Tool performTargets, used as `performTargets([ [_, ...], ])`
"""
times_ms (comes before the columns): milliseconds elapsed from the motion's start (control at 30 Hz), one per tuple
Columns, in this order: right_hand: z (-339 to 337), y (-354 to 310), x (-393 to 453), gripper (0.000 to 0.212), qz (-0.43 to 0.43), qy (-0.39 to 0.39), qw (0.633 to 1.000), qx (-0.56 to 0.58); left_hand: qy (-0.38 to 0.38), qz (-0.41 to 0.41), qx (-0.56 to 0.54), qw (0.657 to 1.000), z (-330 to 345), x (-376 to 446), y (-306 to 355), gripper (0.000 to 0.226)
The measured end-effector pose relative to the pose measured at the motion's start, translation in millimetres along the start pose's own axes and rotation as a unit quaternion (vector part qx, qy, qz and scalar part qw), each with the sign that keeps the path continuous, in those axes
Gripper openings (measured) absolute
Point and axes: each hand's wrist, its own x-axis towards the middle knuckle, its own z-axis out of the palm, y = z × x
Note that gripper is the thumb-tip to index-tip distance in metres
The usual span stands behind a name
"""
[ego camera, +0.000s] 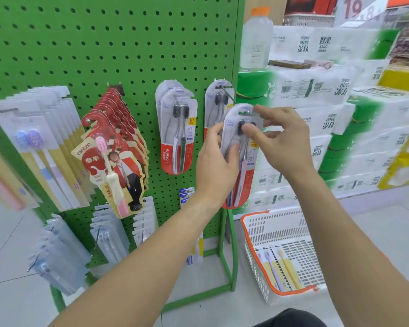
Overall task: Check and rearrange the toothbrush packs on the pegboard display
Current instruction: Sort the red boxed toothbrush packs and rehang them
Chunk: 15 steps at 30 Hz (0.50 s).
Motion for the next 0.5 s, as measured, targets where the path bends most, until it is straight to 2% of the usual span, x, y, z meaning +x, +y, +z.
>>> performTargets([
  [100, 1.6, 1.0, 4.6, 0.044, 0.001, -0.013, 1.0, -0.018, 0.012, 0.02, 0.043, 0.999, -0.6, 6.0, -0.8, 0.042],
  [233, -2.6, -3.0, 13.9, 0.036, -0.018, -0.069, 0.994, -0.087, -0.016, 0.013, 0.035, 0.999, -3.6, 22.1, -5.5, 0.029],
  [367, 2.9, -20.5, 59.9, 0.021, -0.052, -0.037, 0.992, -0.106, -0.023, 0.015, 0.066, 0.997, -5.1, 31.8, -10.9, 0.027],
  [433, 13.4, -26.8, 96.7, 0.02, -0.038, -0.051, 0.991, -0.115, -0.024, 0.021, 0.071, 0.997, -5.1, 32.8, -12.4, 0.032],
  [500, 25.4, -27.4, 127.3, 0.019, -0.015, -0.117, 0.981, -0.152, -0.021, 0.035, 0.075, 0.996, -6.6, 32.2, -11.7, 0.046],
])
